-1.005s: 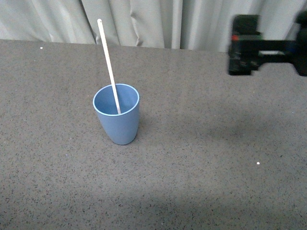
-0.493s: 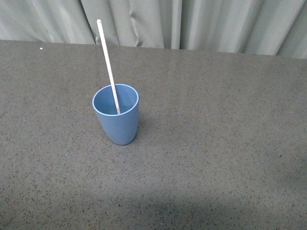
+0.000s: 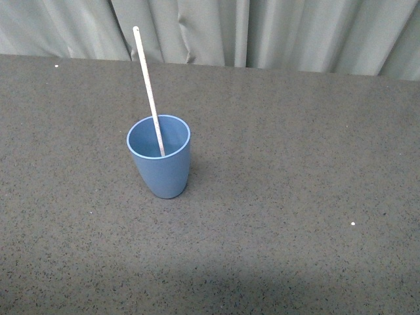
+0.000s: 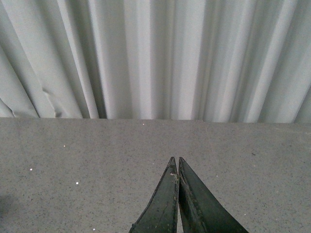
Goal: Transfer chopsticks to blue cup
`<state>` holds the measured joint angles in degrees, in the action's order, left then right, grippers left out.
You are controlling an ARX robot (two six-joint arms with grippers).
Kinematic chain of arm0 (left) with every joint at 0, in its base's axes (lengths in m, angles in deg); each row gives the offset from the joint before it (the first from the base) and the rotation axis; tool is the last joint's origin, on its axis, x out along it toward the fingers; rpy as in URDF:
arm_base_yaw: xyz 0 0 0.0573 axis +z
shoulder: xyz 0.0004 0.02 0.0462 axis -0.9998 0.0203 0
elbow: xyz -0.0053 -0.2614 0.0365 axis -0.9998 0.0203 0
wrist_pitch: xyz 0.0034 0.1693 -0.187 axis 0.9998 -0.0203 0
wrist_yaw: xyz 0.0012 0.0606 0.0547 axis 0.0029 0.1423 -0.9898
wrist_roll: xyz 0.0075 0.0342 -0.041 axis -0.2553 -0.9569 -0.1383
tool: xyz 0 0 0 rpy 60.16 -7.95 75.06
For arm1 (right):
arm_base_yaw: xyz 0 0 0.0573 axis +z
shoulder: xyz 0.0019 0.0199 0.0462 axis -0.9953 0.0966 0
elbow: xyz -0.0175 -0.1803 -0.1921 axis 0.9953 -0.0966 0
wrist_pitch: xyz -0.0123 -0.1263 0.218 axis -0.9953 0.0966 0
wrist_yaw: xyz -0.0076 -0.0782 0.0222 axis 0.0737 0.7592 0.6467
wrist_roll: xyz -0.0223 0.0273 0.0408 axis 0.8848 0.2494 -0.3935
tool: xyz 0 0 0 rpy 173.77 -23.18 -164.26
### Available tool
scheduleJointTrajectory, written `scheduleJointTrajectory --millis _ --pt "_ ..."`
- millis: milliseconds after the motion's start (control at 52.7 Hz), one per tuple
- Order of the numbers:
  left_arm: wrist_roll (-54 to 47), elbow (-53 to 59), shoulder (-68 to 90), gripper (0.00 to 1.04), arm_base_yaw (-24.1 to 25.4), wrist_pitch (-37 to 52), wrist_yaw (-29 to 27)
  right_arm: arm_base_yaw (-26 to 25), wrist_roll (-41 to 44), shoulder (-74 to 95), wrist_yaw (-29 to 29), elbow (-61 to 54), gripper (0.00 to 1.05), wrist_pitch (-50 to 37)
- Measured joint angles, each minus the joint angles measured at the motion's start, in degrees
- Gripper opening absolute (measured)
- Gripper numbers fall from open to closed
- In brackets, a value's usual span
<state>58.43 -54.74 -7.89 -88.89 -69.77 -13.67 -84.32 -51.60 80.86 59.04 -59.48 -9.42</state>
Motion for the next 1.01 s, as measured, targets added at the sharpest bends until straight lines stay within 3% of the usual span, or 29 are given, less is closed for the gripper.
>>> scheduleJointTrajectory --millis 911,1005 --pt "0.0 0.0 0.0 0.98 0.0 0.0 0.0 0.0 0.0 -24.0 0.0 0.0 0.01 22.9" --pt "0.0 0.0 0.0 0.98 0.0 0.0 0.0 0.0 0.0 -30.9 -0.2 0.0 0.01 31.9"
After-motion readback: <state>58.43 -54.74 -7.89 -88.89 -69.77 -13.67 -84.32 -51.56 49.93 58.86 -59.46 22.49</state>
